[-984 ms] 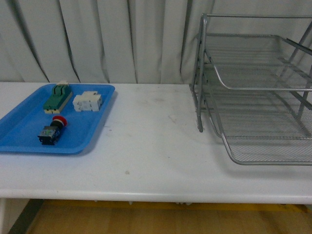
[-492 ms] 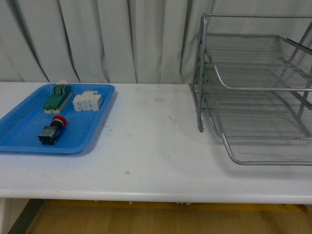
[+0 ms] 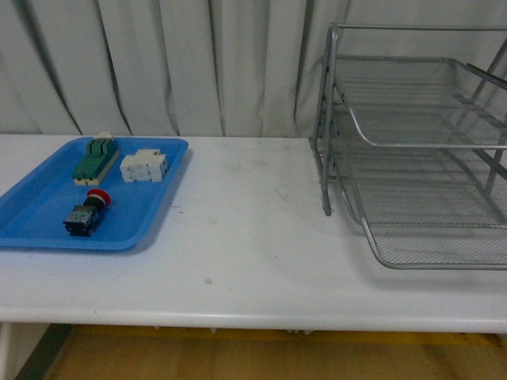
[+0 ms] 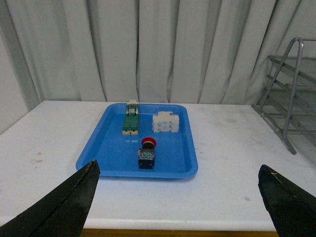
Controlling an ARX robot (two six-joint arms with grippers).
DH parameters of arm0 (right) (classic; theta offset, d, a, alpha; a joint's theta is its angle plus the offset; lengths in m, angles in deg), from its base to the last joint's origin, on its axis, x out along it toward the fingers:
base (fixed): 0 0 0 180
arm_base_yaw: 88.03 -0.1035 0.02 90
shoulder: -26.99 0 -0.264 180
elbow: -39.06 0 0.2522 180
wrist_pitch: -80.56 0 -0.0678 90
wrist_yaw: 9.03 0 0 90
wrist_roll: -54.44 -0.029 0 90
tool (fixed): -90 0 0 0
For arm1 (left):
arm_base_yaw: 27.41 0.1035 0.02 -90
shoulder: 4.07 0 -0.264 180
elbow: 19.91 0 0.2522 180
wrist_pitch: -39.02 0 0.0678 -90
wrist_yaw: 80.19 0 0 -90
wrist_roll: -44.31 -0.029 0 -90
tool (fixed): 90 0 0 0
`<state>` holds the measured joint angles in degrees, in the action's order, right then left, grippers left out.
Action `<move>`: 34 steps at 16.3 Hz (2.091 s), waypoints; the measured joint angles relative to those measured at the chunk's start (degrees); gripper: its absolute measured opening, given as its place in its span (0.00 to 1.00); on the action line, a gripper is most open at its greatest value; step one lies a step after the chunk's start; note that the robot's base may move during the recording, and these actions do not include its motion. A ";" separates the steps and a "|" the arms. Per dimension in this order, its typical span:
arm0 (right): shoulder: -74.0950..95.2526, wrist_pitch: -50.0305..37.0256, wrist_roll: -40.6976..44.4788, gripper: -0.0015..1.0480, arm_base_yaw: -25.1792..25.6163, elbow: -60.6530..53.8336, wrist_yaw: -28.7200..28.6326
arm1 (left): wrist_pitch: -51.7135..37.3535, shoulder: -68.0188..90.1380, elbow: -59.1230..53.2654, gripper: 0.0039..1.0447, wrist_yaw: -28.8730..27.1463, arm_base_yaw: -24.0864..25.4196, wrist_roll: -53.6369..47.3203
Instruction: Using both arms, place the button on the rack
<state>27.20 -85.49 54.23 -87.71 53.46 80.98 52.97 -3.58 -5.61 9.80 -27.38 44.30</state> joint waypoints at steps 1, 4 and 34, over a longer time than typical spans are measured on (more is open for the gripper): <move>0.00 0.07 0.00 0.53 0.00 0.00 0.07 | 9.27 5.07 3.45 0.94 -1.33 -0.31 -2.05; 0.00 0.04 0.02 0.95 0.00 0.00 0.00 | -8.11 42.93 12.79 0.94 3.37 2.27 -4.76; 0.00 0.04 0.04 0.94 0.00 0.00 0.00 | 2.86 131.56 80.87 0.35 9.42 6.27 -7.96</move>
<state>27.20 -85.45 54.27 -87.71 53.46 80.98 55.83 127.98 75.26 19.22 -21.11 36.34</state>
